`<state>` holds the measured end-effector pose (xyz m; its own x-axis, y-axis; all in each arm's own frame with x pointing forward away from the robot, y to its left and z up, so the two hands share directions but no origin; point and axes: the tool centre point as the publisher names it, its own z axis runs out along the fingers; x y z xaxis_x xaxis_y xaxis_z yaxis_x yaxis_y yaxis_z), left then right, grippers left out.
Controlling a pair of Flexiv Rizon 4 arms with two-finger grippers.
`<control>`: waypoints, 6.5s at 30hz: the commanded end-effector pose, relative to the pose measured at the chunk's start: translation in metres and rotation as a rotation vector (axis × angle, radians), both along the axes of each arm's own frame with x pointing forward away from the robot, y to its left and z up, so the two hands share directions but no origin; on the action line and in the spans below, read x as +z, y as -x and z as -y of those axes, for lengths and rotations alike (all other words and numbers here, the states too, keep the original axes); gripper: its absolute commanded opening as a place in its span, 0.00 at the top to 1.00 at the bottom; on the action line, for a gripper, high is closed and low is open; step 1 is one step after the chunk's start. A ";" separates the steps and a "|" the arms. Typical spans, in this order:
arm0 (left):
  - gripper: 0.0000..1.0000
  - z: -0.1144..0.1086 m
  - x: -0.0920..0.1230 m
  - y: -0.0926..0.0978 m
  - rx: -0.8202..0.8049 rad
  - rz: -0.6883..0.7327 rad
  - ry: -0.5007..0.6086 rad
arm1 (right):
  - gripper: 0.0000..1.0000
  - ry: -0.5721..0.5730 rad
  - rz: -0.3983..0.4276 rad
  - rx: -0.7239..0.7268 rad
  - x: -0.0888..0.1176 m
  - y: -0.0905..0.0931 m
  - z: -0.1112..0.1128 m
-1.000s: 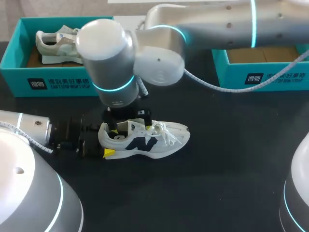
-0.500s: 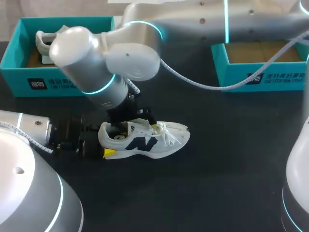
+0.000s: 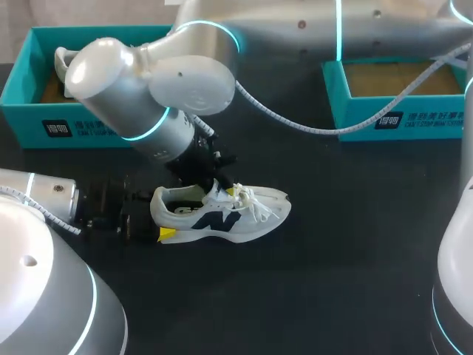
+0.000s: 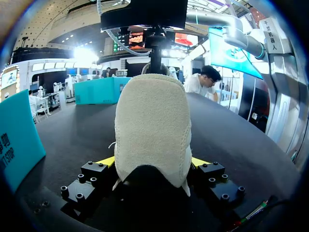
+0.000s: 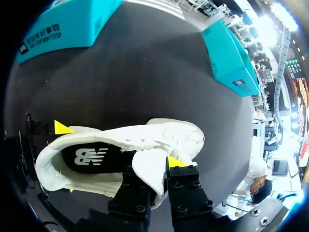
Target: Take the shoe out of the shoebox, open the shoe tongue, remove and reinsert the insole, then place the shoe into the shoebox
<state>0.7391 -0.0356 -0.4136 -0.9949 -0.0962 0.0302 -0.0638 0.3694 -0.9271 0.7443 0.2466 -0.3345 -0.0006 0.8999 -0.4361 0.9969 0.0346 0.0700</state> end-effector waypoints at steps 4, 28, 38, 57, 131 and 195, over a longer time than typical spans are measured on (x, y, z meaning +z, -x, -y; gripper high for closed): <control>1.00 0.005 -0.007 0.003 0.002 0.000 0.001 | 1.00 -0.176 0.083 -0.107 0.002 0.004 0.034; 1.00 0.005 -0.007 0.003 0.002 0.000 0.001 | 0.31 -0.137 0.118 0.011 -0.037 -0.010 0.108; 1.00 0.005 -0.007 0.003 0.002 0.000 0.001 | 0.00 -0.058 0.132 -0.012 -0.019 -0.009 0.125; 1.00 0.005 -0.007 0.003 0.002 0.000 0.001 | 0.00 -0.242 0.254 0.120 0.094 -0.005 0.085; 1.00 0.005 -0.007 0.003 0.002 0.000 0.001 | 1.00 -0.388 -0.136 1.286 0.052 -0.017 -0.057; 1.00 0.005 -0.007 0.003 0.002 0.000 0.001 | 1.00 -0.243 -0.312 1.384 -0.077 -0.006 -0.046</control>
